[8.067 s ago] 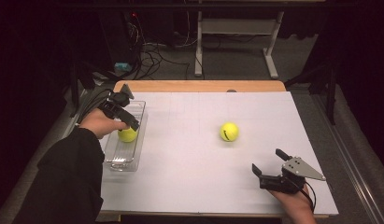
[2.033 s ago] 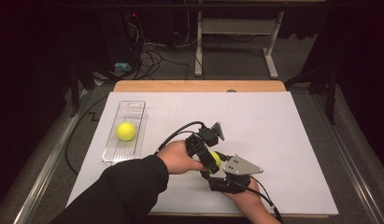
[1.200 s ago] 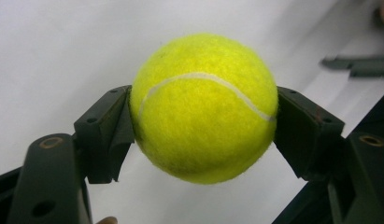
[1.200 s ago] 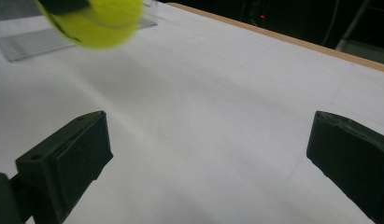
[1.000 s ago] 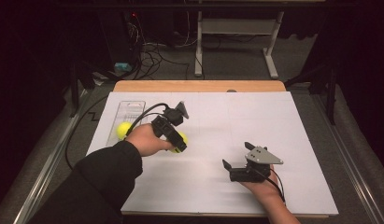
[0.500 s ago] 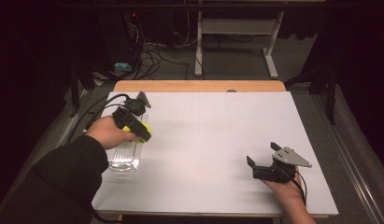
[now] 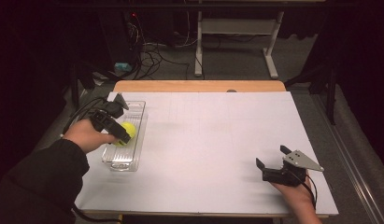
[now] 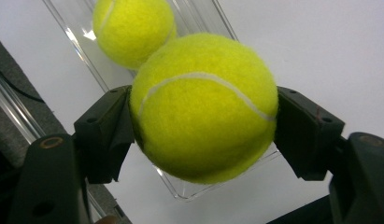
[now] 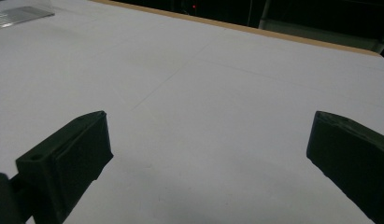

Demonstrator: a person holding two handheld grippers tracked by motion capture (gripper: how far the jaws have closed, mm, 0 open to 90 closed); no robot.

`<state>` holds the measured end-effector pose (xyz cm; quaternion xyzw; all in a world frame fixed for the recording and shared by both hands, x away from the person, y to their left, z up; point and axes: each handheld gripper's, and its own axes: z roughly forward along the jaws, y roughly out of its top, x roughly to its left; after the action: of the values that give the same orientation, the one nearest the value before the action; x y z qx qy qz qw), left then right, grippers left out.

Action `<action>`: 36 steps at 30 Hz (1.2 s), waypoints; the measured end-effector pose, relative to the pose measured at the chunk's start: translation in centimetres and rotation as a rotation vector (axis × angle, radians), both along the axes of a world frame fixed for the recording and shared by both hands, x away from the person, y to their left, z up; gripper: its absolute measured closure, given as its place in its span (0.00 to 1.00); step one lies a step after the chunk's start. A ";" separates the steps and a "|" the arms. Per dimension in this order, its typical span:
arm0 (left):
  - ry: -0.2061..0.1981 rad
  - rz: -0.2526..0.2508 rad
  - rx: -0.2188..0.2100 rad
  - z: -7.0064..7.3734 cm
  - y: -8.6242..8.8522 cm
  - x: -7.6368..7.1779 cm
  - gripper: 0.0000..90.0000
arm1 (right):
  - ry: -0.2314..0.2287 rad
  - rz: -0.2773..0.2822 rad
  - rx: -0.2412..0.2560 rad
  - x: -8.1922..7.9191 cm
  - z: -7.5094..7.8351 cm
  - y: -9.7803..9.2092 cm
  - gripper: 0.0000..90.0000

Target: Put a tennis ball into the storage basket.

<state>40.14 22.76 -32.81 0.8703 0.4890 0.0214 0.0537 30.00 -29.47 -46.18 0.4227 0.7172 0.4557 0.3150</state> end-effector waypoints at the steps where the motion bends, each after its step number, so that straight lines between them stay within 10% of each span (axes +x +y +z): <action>1: 0.007 -0.001 0.003 -0.2 0.0 0.0 0.30 | 0.000 0.000 0.000 0.0 0.0 0.0 0.00; 18: 0.075 0.017 -0.001 -4.0 0.7 0.1 0.30 | 0.002 0.012 -0.004 0.0 -0.1 0.4 0.00; 22: 0.072 0.015 -0.007 -3.9 1.0 0.0 0.29 | 0.002 0.012 -0.004 0.0 -0.1 0.4 0.00; 26: 0.035 0.011 -0.027 -2.8 0.7 -0.1 0.01 | 0.000 0.011 -0.005 0.0 -0.1 0.3 0.00; 36: 0.009 -0.050 -0.042 -2.4 -2.3 -0.3 0.01 | 0.001 0.012 -0.004 0.0 0.0 0.4 0.00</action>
<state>39.80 20.47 -35.17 0.8811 0.4676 0.0057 0.0704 29.97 -29.06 -46.23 0.4182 0.7208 0.4558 0.3127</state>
